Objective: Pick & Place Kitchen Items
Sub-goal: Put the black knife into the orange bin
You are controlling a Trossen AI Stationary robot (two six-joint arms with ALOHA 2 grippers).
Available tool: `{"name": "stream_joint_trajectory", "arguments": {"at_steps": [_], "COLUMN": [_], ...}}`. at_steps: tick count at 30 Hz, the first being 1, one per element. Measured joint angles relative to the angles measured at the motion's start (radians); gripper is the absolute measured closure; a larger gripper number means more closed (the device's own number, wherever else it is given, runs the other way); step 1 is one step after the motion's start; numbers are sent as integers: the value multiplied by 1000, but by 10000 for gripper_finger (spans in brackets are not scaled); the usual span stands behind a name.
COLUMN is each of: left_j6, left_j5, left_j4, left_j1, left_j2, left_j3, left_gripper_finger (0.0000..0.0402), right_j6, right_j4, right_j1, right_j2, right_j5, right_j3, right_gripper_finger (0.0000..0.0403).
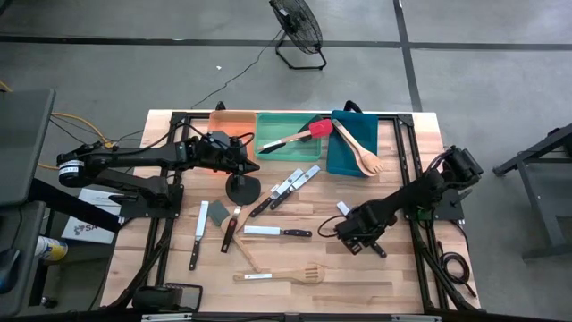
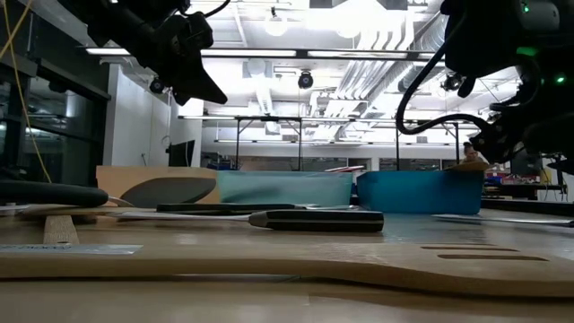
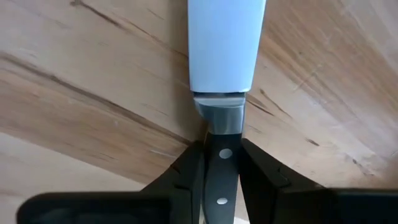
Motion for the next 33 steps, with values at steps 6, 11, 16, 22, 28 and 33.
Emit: {"name": "stream_joint_trajectory", "arguments": {"at_steps": [6,11,16,22,28,33], "left_j6": [0,0,-1,-1,-1,-2], "left_j5": [0,0,0,0,0,26], "left_j4": [0,0,1,18,45,88], "left_j1": [0,0,0,0,0,0], "left_j2": [0,0,0,0,0,2], "left_j3": [0,0,0,0,0,0], "left_gripper_finger": [400,400,400,400,400,400], "right_j6": [-37,-23,-22,-102,-338,-591], "right_j4": [18,44,77,168,363,572], "right_j1": [5,16,34,48,5,-84], "right_j2": [-21,-106,-212,-307,-335,-329], "right_j5": [6,123,231,461,686,776], "right_j3": [-2,-7,-6,-4,-3,-3], "right_gripper_finger": [333,333,333,333,333,333]}}
